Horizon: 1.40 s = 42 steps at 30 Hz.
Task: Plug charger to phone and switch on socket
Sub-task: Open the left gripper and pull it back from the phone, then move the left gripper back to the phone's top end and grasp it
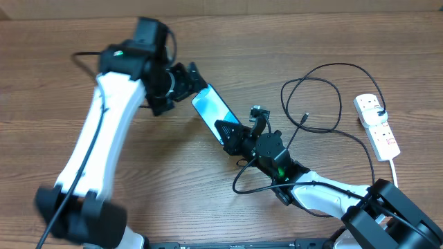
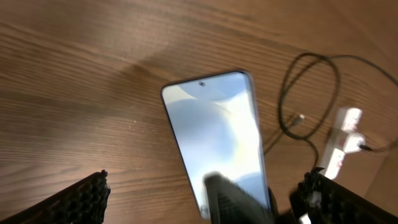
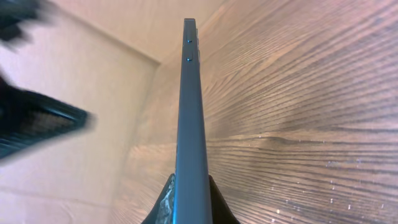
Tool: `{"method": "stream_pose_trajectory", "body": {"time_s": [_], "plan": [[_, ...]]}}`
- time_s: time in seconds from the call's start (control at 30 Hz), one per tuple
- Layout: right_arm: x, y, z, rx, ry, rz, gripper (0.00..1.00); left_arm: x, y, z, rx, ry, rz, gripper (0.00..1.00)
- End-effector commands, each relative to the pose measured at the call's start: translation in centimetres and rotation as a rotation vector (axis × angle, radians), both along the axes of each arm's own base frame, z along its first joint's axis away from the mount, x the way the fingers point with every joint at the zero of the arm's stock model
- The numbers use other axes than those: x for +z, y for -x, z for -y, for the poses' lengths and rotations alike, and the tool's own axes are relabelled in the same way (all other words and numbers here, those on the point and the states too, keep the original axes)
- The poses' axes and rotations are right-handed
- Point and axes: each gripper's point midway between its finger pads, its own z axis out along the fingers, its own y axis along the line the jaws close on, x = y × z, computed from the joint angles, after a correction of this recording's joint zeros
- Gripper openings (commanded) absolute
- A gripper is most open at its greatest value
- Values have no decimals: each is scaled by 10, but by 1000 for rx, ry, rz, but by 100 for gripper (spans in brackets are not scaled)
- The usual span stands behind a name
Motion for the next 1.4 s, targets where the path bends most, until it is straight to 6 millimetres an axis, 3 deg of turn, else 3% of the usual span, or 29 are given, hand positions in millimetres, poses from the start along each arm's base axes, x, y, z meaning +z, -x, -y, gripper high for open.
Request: {"method": "stream_pose_trajectory", "body": {"time_s": [0.0,0.23,0.57,0.73,0.87,1.07,1.23,1.37], "plan": [[19,3,-12,94,69,155,4,47,14,-4,-105,-5,164,94],[24,17,-24,232,131,276,4,76,40,-22,-119,-82,254,98],[25,19,-26,246,114,266,4,64,56,-53,-66,-241,184,100],[43,16,-26,200,-37,197,4,66,49,-52,-61,-239,212,100],[54,5,-17,123,-237,30,4,71,38,-57,-25,-234,249,99],[47,-7,-3,24,-478,-289,4,72,25,-95,104,-234,257,100],[50,-8,-2,-21,-647,-468,4,64,23,-119,199,-173,221,100],[50,-12,1,-83,-780,-606,4,47,18,-126,249,-62,189,100]]}}
